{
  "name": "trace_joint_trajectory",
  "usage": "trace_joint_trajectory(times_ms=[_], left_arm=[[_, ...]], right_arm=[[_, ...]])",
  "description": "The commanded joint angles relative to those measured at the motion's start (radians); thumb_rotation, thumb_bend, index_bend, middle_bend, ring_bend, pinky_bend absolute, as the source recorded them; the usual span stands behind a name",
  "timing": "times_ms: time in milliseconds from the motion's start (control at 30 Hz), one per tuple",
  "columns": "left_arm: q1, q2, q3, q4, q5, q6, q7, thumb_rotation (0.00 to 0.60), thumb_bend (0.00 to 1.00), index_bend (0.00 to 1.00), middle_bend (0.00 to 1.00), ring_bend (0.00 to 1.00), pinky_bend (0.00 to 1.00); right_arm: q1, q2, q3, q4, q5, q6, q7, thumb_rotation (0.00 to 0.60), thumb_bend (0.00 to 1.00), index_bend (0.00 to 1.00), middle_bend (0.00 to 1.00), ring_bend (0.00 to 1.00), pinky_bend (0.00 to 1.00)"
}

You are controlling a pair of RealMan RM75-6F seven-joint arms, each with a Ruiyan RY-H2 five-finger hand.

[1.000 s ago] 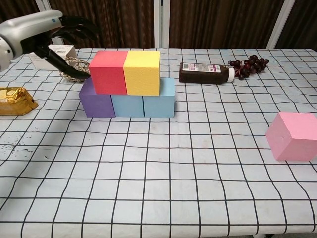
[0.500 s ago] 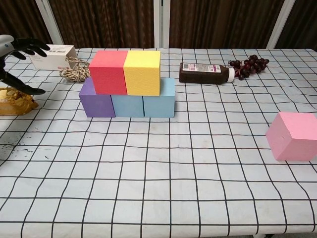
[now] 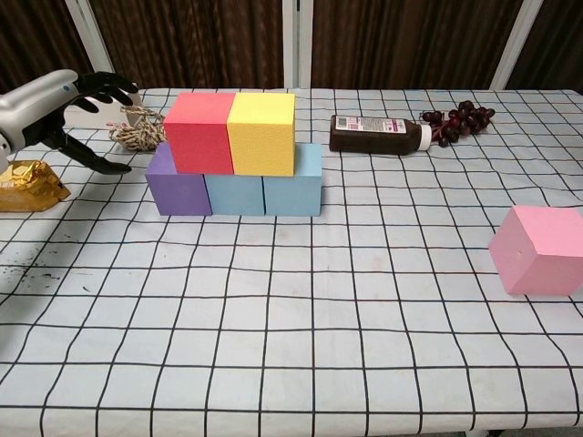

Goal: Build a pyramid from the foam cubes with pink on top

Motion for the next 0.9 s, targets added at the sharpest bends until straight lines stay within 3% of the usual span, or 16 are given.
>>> trace_joint_trajectory(times_ms=[33, 900], left_arm=[[-0.005, -0.01, 0.0, 0.013, 0.002, -0.006, 0.015, 0.6, 0.04, 0.15, 0.16, 0.13, 0.18], [-0.035, -0.055, -0.023, 0.046, 0.015, -0.055, -0.013, 0.6, 0.04, 0.15, 0.16, 0.13, 0.18]], right_arm=[[-0.001, -0.003, -0.001, 0.007, -0.005, -0.003, 0.006, 0.6, 0.01, 0.0, 0.13, 0.0, 0.0], [-0.004, -0.014, -0.011, 0.033, -0.014, -0.017, 0.022, 0.6, 0.01, 0.0, 0.13, 0.0, 0.0]])
